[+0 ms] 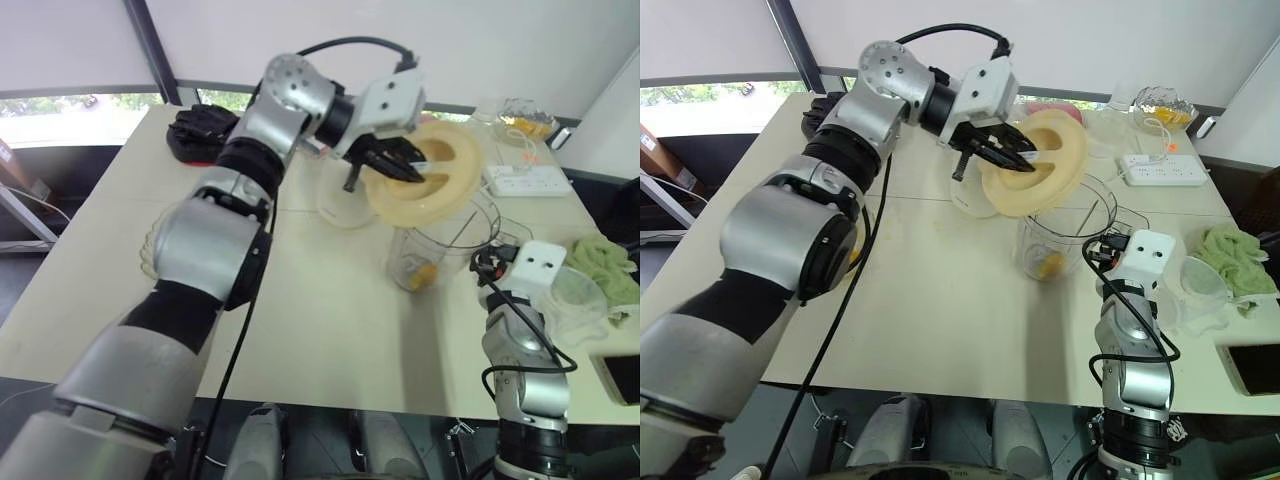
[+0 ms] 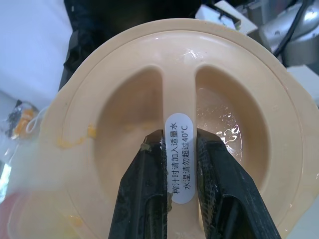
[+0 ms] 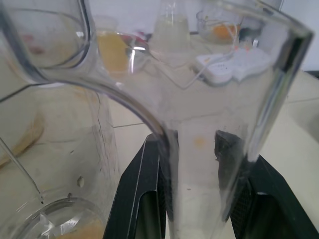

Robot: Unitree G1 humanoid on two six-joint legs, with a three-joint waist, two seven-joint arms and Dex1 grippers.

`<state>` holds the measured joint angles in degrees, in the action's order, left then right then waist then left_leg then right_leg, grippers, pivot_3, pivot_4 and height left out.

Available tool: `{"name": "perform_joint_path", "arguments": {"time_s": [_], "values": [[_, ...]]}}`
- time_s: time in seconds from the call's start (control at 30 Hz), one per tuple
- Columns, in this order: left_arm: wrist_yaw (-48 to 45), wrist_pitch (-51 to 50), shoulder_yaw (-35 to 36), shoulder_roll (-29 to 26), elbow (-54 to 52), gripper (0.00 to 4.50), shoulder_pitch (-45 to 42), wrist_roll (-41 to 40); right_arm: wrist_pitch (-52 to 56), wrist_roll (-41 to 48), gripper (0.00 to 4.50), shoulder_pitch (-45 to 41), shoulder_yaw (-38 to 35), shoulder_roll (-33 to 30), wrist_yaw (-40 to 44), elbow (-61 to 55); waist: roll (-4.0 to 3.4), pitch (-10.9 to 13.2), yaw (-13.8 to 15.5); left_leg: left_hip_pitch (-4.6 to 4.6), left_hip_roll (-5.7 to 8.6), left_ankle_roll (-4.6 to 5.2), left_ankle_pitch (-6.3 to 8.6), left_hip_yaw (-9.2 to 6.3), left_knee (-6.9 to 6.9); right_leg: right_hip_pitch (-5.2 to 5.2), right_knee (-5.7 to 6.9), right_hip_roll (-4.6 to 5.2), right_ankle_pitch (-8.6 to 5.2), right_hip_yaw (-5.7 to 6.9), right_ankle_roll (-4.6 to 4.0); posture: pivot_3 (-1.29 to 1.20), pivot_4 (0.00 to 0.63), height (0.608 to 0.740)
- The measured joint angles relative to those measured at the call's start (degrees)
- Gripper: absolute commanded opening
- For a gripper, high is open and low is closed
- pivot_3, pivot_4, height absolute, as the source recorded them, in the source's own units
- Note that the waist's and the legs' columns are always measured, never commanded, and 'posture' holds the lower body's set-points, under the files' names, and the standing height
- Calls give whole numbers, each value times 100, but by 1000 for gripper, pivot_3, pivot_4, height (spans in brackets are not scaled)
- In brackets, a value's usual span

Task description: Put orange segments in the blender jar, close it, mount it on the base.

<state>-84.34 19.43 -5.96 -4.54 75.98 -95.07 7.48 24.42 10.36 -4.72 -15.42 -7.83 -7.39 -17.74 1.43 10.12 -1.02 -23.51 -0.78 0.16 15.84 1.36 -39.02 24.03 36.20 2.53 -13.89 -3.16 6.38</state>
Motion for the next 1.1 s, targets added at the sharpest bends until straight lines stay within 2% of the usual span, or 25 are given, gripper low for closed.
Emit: {"name": "perform_joint_path", "arguments": {"time_s": [0.2, 0.47, 1.1], "values": [[70, -43, -246, 320, 94, 232, -14, 326, 142, -68, 1049, -2, 265, 194, -28, -169, -2, 1, 1, -3, -1, 0, 0, 0, 0, 5, 1, -2, 0, 0, 0, 0, 150, 740], [441, -91, -450, 450, 109, 232, -38, 669, 296, -278, 1049, 3, 366, 258, -126, -338, -4, 0, 25, -4, 0, 0, 0, 1, -1, 5, 1, -1, -2, -2, -3, 0, 150, 740], [477, -543, -406, 424, 307, 232, -256, 833, 407, -582, 1049, 33, 551, 270, -117, -559, -4, 0, 17, -8, 0, 1, 1, 0, 1, 10, 1, 0, -2, -2, 1, 0, 150, 740]]}}
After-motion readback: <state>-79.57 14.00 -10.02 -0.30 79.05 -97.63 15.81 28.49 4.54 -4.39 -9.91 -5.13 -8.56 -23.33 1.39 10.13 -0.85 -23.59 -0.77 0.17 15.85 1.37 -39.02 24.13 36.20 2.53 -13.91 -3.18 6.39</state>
